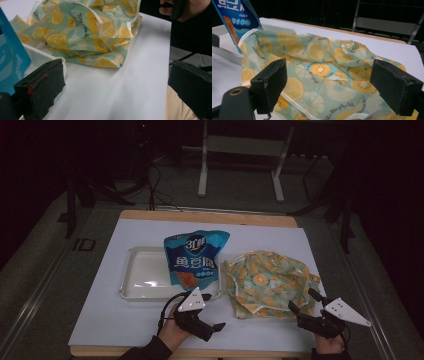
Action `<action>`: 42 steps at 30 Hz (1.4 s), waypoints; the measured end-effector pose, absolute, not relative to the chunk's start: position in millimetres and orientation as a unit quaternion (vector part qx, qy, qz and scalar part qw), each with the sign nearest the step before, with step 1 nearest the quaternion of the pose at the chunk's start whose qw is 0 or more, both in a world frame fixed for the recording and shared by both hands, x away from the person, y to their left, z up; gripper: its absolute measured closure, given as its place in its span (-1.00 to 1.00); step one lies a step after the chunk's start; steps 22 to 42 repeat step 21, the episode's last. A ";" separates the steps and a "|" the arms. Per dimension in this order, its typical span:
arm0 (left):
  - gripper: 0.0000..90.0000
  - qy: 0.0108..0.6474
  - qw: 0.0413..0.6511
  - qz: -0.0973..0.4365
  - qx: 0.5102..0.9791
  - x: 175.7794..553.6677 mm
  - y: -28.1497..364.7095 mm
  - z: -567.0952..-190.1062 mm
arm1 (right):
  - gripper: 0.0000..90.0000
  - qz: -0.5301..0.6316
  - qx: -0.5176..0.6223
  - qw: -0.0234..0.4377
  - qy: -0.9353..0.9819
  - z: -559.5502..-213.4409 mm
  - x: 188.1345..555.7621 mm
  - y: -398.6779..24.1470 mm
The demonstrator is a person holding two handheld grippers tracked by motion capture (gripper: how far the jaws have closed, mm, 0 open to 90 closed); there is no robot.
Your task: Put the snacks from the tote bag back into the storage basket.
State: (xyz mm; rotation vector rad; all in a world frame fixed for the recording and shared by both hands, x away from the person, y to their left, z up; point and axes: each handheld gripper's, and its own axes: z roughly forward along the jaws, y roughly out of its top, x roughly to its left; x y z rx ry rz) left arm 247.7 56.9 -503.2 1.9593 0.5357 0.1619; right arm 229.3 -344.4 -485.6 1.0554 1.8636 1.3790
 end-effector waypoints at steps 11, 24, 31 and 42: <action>-0.98 0.231 0.535 0.060 0.810 249.7 62.4 -503.9 | -0.68 0.513 0.402 0.285 0.702 -487.7 231.2 -347.9; -0.98 0.230 0.536 0.057 0.810 248.7 62.8 -505.4 | -0.68 0.521 0.396 0.282 0.702 -487.0 231.0 -348.5; -0.98 0.230 0.536 0.057 0.810 248.7 62.8 -505.4 | -0.68 0.521 0.396 0.282 0.702 -487.0 231.0 -348.5; -0.98 0.230 0.536 0.057 0.810 248.7 62.8 -505.4 | -0.68 0.521 0.396 0.282 0.702 -487.0 231.0 -348.5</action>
